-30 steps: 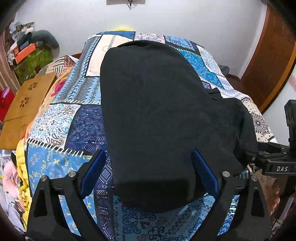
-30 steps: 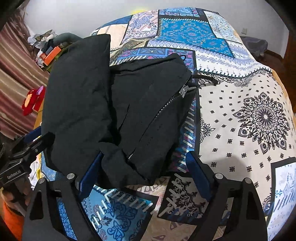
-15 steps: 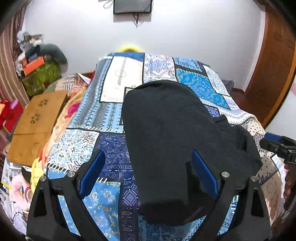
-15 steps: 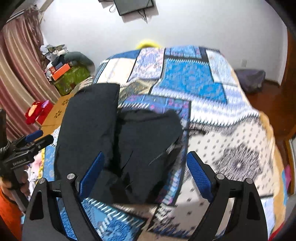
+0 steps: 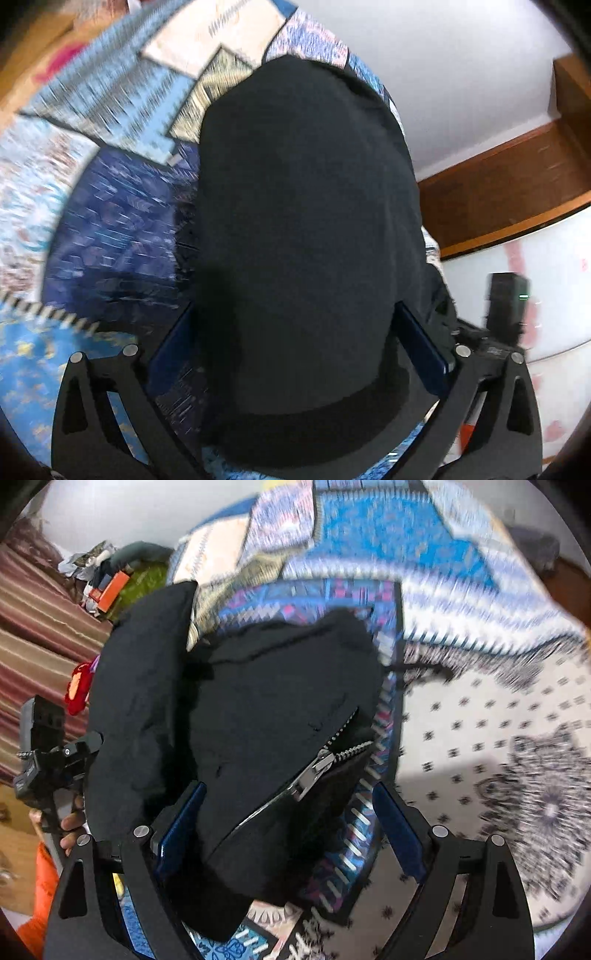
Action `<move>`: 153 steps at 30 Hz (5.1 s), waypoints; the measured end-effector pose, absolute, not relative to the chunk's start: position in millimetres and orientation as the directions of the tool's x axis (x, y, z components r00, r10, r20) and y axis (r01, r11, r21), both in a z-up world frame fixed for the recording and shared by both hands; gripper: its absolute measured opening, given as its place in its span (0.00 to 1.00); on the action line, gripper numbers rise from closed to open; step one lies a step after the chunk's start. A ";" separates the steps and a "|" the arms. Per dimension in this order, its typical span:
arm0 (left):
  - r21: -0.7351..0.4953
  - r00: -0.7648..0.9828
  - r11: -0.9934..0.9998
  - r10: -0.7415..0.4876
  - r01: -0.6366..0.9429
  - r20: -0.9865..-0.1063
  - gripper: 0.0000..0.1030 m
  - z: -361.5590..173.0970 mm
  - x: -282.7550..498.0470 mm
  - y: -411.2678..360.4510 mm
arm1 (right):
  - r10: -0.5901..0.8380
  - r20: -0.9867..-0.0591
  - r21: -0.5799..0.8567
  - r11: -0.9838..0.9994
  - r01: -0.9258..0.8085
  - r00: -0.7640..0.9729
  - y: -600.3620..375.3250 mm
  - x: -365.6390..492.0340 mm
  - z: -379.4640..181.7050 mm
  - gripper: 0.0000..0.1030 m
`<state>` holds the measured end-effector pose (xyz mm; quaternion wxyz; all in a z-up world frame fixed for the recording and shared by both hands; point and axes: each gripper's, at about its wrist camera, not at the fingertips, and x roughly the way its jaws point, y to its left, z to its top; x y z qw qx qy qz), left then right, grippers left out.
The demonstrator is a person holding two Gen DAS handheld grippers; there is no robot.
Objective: Fold large clothes
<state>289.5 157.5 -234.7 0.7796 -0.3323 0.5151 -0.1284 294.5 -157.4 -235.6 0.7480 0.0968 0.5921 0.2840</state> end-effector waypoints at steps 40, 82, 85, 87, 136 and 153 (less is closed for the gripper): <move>-0.567 0.705 0.824 -0.407 0.010 -0.580 0.85 -50.6 257.9 230.5 | 0.733 -0.631 0.587 0.665 -0.462 0.254 -35.9 325.3 -113.6 0.23; -0.393 0.598 0.858 -0.131 -0.330 -0.791 0.88 -149.7 283.1 320.1 | 0.578 -0.724 0.288 0.748 -0.598 0.375 23.2 314.9 -138.0 0.38; -0.378 0.659 0.883 -0.112 -0.277 -0.744 0.88 -103.6 252.2 296.9 | 0.633 -0.659 0.295 0.714 -0.634 0.406 11.3 283.0 -97.2 0.38; -0.351 0.720 0.909 -0.088 -0.224 -0.688 0.88 -61.0 223.5 272.2 | 0.669 -0.607 0.297 0.692 -0.658 0.430 1.3 260.0 -72.2 0.38; -0.060 0.962 0.961 0.266 -0.270 -0.068 0.99 63.6 -63.3 79.4 | 0.629 -0.075 0.064 0.777 -0.626 0.774 -69.2 29.9 16.8 1.00; -0.064 0.957 0.959 0.269 -0.276 -0.105 0.99 57.6 -51.9 79.4 | 0.623 -0.099 0.062 0.782 -0.620 0.776 -68.4 25.7 20.0 1.00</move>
